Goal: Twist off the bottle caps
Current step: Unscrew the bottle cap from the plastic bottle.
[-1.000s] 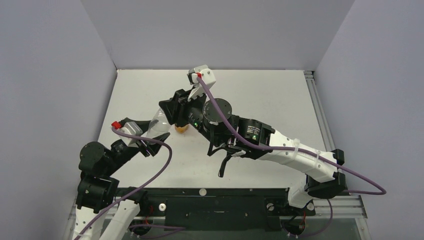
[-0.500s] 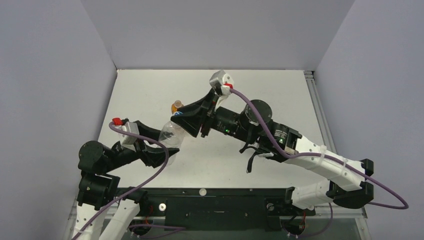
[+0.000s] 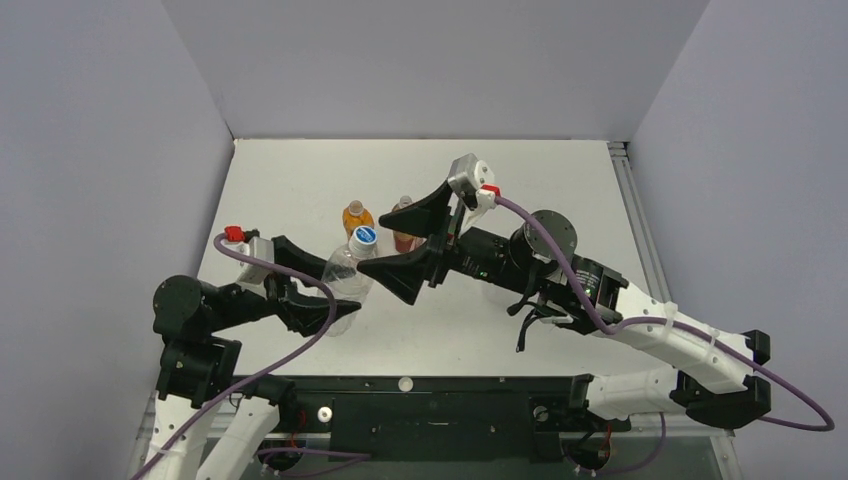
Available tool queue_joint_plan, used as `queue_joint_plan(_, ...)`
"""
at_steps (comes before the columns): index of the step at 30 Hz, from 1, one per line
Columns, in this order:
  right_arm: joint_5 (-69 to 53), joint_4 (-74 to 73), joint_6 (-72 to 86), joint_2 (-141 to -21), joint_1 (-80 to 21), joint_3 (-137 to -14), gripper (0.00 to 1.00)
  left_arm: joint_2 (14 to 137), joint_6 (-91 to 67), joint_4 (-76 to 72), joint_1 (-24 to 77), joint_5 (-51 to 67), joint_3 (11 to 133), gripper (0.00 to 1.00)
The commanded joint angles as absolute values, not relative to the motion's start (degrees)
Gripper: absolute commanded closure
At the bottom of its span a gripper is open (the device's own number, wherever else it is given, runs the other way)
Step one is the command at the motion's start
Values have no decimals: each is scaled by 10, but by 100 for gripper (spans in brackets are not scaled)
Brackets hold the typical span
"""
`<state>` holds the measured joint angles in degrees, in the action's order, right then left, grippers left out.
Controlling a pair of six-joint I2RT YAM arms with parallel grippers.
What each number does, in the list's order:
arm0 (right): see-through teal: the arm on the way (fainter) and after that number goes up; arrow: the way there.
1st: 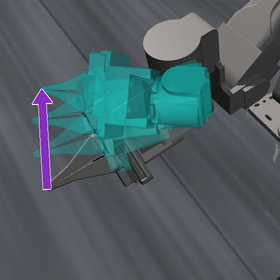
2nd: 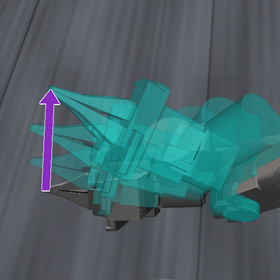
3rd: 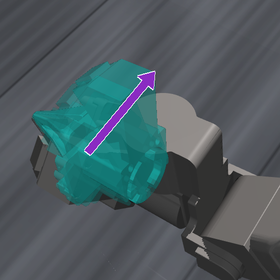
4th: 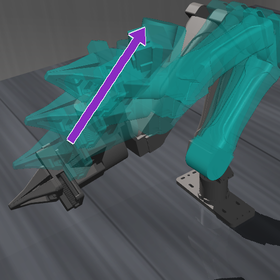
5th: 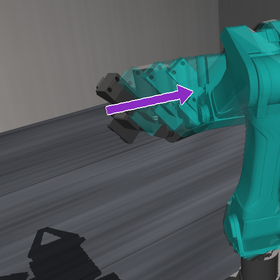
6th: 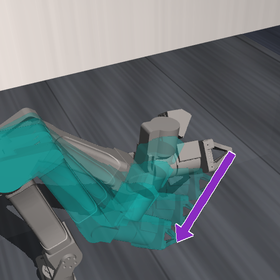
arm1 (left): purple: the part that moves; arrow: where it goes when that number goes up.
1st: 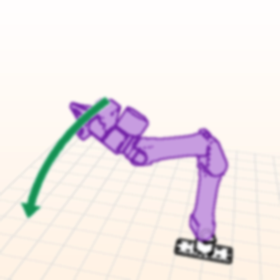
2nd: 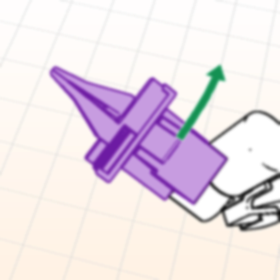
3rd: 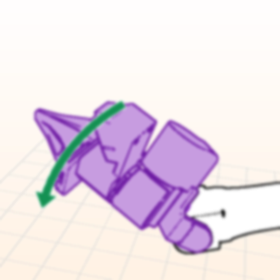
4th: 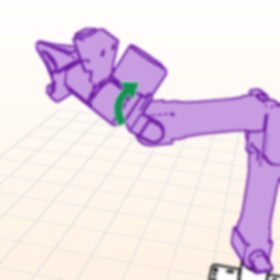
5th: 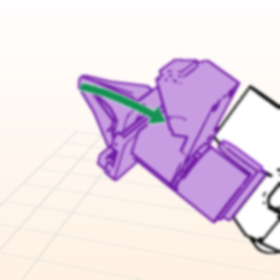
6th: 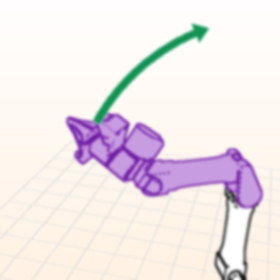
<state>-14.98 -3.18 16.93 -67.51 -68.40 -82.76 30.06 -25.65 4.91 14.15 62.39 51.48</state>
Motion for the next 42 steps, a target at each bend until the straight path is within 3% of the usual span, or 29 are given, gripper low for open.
queue_joint_plan(1,103,-22,182,-680,-720,-870,20,285,-111,107,139,478,536,100)
queue_joint_plan(7,241,-141,215,-790,-775,-1037,18,255,0,98,139,319,488,100)
queue_joint_plan(12,283,-209,227,-898,-789,-1151,25,240,43,100,139,298,478,100)
queue_joint_plan(18,290,-196,228,-914,-789,-1154,33,228,53,115,139,300,475,100)
queue_joint_plan(23,290,-164,230,-899,-789,-1121,49,226,52,117,139,303,471,100)
queue_joint_plan(33,289,-155,228,-887,-787,-1106,54,224,43,122,140,309,470,100)
queue_joint_plan(39,282,-162,227,-890,-785,-1112,74,225,38,120,139,309,472,100)
queue_joint_plan(42,281,-169,228,-888,-779,-1111,91,227,29,120,140,315,477,100)
